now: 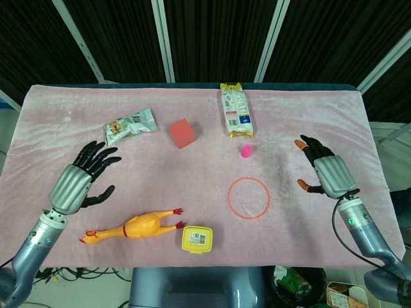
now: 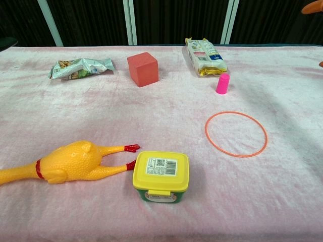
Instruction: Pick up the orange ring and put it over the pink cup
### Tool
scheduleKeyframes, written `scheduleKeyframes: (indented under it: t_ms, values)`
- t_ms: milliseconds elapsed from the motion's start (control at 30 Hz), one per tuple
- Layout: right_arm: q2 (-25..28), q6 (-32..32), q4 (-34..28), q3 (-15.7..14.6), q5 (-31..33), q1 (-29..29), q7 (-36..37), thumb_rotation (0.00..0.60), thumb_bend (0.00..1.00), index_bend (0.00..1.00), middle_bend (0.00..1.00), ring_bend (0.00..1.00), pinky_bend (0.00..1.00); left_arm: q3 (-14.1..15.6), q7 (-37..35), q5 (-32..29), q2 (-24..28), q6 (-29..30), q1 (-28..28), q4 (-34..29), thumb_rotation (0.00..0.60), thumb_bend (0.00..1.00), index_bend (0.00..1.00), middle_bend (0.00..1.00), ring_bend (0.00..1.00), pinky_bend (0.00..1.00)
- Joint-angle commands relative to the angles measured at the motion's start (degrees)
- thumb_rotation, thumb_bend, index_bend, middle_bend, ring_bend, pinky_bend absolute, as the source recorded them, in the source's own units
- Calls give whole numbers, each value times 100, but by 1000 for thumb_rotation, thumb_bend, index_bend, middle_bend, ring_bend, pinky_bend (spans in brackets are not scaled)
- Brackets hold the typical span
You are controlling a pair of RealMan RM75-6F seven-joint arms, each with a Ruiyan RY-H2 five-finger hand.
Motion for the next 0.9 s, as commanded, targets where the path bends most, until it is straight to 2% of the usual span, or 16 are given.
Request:
scheduleKeyframes:
  t_ms: [33, 700, 900]
  values:
    - [-74, -33, 35, -13, 48, 45, -27, 600, 198, 0, 0, 2, 188, 26, 9, 13, -47, 49, -26, 43, 600, 333, 187, 130, 0, 0]
    - [-50, 48, -110, -39, 236, 48, -167, 600, 198, 0, 0, 2, 188, 194, 257, -99, 148, 205, 115, -62, 600, 332, 187, 130, 0, 0]
    - [40, 74, -235, -119, 241, 0, -230, 600, 198, 0, 0, 2, 188, 338, 457, -140, 218, 467, 364, -59, 600, 332, 187, 129, 0, 0]
